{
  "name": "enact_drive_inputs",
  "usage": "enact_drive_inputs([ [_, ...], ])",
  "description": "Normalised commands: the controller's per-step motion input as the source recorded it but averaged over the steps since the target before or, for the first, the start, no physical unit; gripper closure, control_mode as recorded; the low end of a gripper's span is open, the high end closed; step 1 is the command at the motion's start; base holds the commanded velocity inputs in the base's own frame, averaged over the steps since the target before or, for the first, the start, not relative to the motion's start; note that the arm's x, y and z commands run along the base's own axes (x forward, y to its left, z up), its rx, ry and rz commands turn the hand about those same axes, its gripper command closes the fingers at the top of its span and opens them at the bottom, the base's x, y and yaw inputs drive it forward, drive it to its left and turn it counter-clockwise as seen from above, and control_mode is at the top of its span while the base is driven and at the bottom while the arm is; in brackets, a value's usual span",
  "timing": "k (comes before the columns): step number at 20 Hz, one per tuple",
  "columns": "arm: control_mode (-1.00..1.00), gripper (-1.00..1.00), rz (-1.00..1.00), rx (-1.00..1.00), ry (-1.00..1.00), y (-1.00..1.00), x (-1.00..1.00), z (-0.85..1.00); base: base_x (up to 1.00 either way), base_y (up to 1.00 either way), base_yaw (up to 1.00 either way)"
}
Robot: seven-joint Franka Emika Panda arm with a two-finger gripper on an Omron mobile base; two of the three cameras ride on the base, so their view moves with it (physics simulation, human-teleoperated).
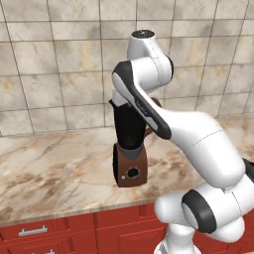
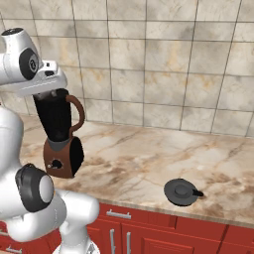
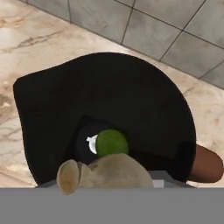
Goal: Grab the garlic and lime from the fridge, place them in the blender, close the lid, and turn on the blender to create a marinade.
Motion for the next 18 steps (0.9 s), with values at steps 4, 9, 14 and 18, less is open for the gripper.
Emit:
enact_drive_inputs([
  [4, -1.0, -1.0, 0.0, 0.0, 0.0, 0.05, 0.59, 0.0, 0.0, 0.0, 0.0],
  [9, -1.0, -1.0, 0.0, 0.0, 0.0, 0.0, 0.3, 0.0, 0.0, 0.0, 0.0],
  [14, -1.0, -1.0, 0.0, 0.0, -0.03, -0.05, -0.17, 0.07, 0.0, 0.0, 0.0],
  [18, -1.0, -1.0, -0.05, 0.03, -0.17, -0.56, -0.98, 0.23, 0.0, 0.0, 0.0],
])
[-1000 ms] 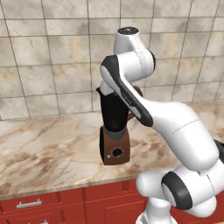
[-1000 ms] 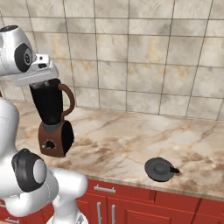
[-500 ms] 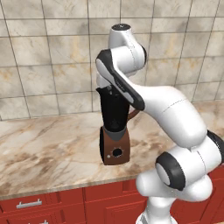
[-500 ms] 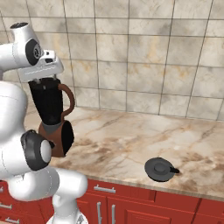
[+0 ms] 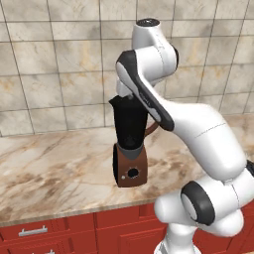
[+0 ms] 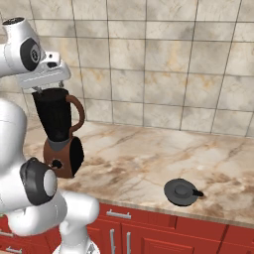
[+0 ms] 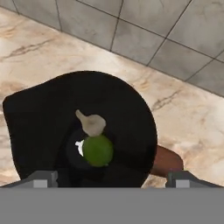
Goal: Grab the garlic and lime from the fridge, place them in the blender, close the lid, and turn on the blender to create a marinade.
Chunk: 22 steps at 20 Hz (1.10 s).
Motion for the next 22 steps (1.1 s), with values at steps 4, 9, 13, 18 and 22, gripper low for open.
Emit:
enact_drive_inputs([
  [4, -1.0, -1.0, -0.15, 0.05, -0.13, -0.98, -1.0, 0.04, 0.0, 0.0, 0.0],
  [9, -1.0, -1.0, -0.19, 0.02, -0.03, -1.0, -1.0, 0.0, 0.0, 0.0, 0.0],
  [13, -1.0, -1.0, -0.27, 0.0, 0.0, -1.0, -0.98, -0.14, 0.0, 0.0, 0.0],
  [18, -1.0, -1.0, -0.2, 0.05, 0.03, -1.0, -0.7, -0.19, 0.0, 0.0, 0.0],
  [22, -1.0, -1.0, -0.16, 0.09, 0.07, -1.0, -0.47, -0.34, 0.0, 0.0, 0.0],
])
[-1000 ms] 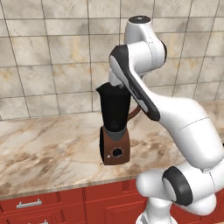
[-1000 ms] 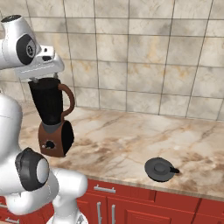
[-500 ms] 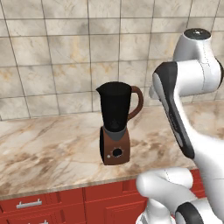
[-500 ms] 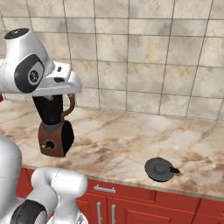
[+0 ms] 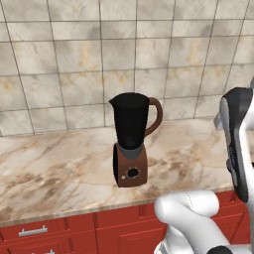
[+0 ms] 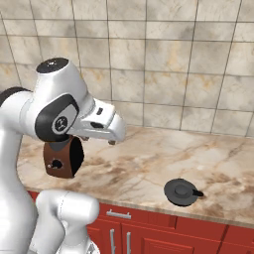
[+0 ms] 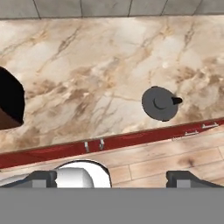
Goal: Grab the garlic and lime from the fridge, place them in the blender, close the lid, and turn on the blender to create a marinade.
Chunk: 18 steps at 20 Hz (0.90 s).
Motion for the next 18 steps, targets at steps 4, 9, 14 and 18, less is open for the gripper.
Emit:
enact_drive_inputs([
  [4, -1.0, -1.0, -0.09, 0.13, 0.09, -1.0, -0.18, -0.54, 0.0, 0.0, 0.0],
  [9, -1.0, -1.0, -0.04, 0.15, 0.2, -1.0, 0.04, -0.77, 0.0, 0.0, 0.0],
  [14, -1.0, -1.0, 0.0, 0.07, 0.36, -1.0, 0.65, -0.9, 0.0, 0.0, 0.0],
  [18, -1.0, -1.0, 0.03, 0.0, 0.17, -0.87, 1.0, -0.85, 0.0, 0.0, 0.0],
])
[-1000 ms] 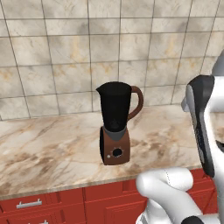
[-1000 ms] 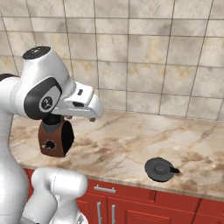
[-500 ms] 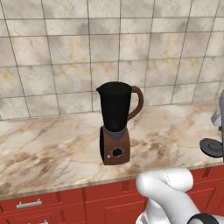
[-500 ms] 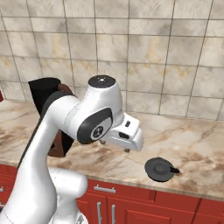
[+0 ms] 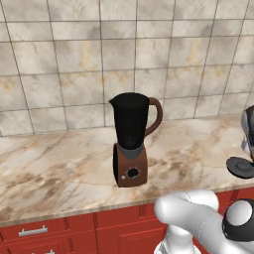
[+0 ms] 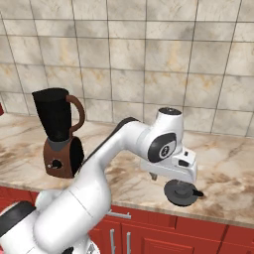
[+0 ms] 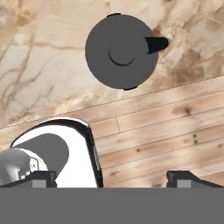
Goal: Grab the garlic and lime from the fridge, place them in the blender, close the lid, and turn on the blender to create a marinade.
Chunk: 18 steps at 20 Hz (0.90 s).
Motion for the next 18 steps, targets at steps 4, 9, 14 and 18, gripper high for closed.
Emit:
enact_drive_inputs([
  [4, -1.0, -1.0, 0.07, 0.0, 0.05, -0.49, 0.67, -0.48, 0.0, 0.0, 0.0],
  [9, -1.0, -1.0, 0.02, 0.0, 0.05, -0.04, 0.23, -0.39, 0.0, 0.0, 0.0],
  [14, -1.0, -1.0, 0.28, 0.0, 0.0, 0.0, 0.38, -0.41, 0.0, 0.0, 0.0],
  [18, -1.0, -1.0, 0.14, 0.0, 0.03, 0.0, 0.46, -0.43, 0.0, 0.0, 0.0],
])
